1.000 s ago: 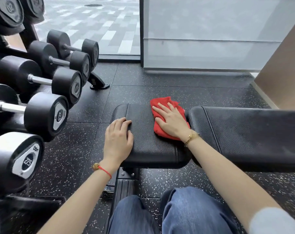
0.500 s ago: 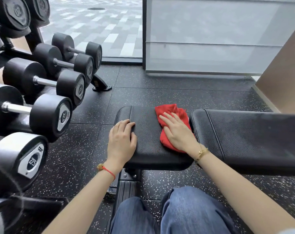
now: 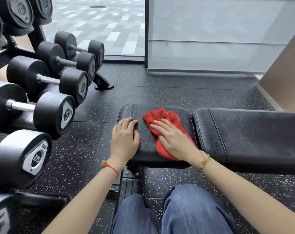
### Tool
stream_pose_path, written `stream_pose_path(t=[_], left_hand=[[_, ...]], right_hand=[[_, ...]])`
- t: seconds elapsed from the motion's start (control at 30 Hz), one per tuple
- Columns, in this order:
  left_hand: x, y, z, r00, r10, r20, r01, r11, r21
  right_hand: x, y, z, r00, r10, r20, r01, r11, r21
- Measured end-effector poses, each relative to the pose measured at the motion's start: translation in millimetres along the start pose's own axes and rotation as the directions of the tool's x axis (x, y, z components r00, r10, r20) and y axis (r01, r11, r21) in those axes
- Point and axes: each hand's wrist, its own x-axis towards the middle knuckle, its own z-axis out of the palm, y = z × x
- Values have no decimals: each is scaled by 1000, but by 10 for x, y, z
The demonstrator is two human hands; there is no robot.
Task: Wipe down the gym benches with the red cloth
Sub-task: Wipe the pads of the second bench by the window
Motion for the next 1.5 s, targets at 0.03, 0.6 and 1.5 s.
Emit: stream_pose_path(t=[0.03, 0.6, 1.5], left_hand=[[-2, 3, -1, 1000, 2, -2, -2, 1000, 1], [10, -28, 6, 1000, 6, -3, -6, 1000, 5], [9, 71, -69, 998, 4, 62, -7, 999, 53]], right_hand=[[41, 76, -21, 999, 43, -14, -43, 999, 10], [480, 156, -13, 979, -183, 91, 177, 982, 72], [52, 363, -162, 981, 183, -63, -184, 983, 3]])
